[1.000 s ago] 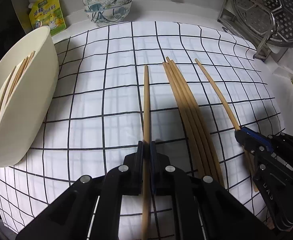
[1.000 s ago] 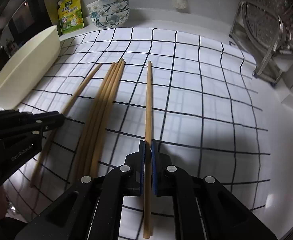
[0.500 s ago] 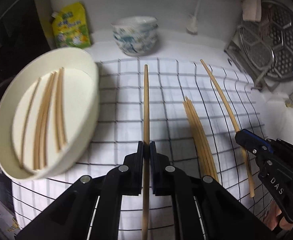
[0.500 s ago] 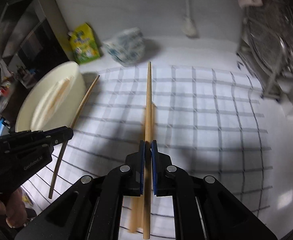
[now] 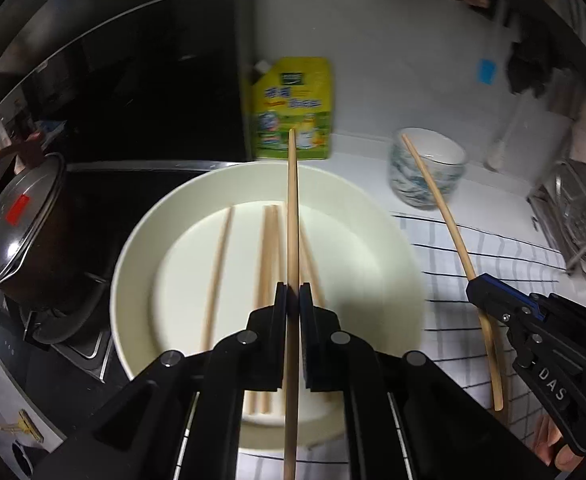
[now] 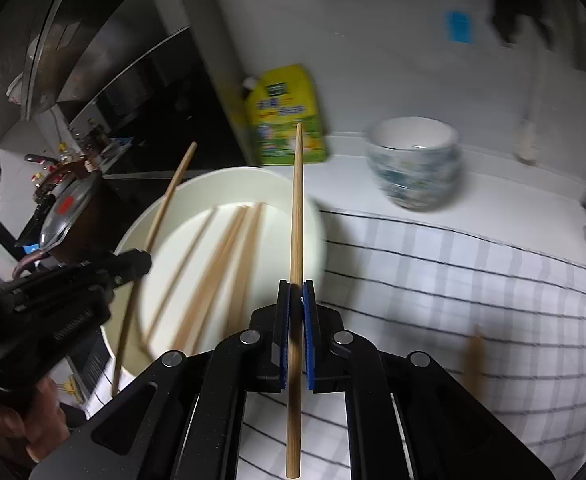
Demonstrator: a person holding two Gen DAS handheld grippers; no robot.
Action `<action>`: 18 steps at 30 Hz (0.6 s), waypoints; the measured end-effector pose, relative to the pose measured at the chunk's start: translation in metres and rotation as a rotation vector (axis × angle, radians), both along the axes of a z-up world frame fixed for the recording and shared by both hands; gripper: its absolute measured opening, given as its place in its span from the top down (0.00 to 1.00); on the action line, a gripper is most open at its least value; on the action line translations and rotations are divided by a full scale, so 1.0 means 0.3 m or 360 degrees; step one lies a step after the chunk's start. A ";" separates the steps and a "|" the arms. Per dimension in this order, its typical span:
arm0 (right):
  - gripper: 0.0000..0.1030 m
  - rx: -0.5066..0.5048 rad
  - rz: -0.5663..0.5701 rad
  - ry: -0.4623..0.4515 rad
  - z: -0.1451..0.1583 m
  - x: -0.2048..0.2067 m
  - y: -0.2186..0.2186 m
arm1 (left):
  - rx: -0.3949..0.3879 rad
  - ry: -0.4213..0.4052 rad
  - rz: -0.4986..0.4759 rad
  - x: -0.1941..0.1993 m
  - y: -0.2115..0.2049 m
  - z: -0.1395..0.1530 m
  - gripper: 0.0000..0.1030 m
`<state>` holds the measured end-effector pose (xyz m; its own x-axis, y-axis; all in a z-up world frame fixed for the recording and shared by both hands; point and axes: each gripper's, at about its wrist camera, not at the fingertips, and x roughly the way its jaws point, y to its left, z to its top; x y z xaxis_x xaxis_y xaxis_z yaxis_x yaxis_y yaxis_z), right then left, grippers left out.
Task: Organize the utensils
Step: 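Carry the left tool's chopstick over the basin while the right tool carries its chopstick alongside, then open the left tool to drop its chopstick in the basin while the right tool releases its own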
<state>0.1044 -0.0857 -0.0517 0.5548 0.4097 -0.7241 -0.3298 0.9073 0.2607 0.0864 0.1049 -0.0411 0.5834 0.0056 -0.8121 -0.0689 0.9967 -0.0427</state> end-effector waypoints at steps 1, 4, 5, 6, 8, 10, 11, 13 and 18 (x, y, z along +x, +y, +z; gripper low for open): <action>0.94 0.0006 0.0016 -0.0001 0.001 0.011 0.031 | -0.0017 -0.0002 0.0016 0.008 0.039 -0.010 0.93; 0.94 0.0014 0.0077 0.0023 -0.009 0.058 0.150 | -0.0013 0.0014 0.0035 0.029 0.111 -0.035 0.93; 0.94 0.0012 0.0089 0.0034 -0.011 0.058 0.175 | -0.0012 0.0023 0.0033 0.041 0.134 -0.047 0.93; 0.94 0.0011 0.0101 0.0046 -0.018 0.071 0.206 | -0.0012 0.0030 0.0033 0.050 0.147 -0.057 0.93; 0.94 0.0000 0.0119 0.0075 -0.037 0.094 0.263 | -0.0020 0.0055 0.0028 0.070 0.176 -0.086 0.93; 0.94 -0.0015 0.0120 0.0116 -0.068 0.118 0.300 | -0.0025 0.0083 0.0018 0.088 0.196 -0.119 0.93; 0.94 -0.0022 0.0110 0.0139 -0.088 0.130 0.312 | -0.0030 0.0091 0.0005 0.094 0.200 -0.135 0.93; 0.94 -0.0027 0.0086 0.0182 -0.121 0.145 0.319 | -0.0028 0.0124 -0.0013 0.112 0.204 -0.173 0.93; 0.94 -0.0061 0.0012 0.0271 -0.186 0.167 0.310 | -0.0020 0.0192 -0.0052 0.133 0.203 -0.244 0.93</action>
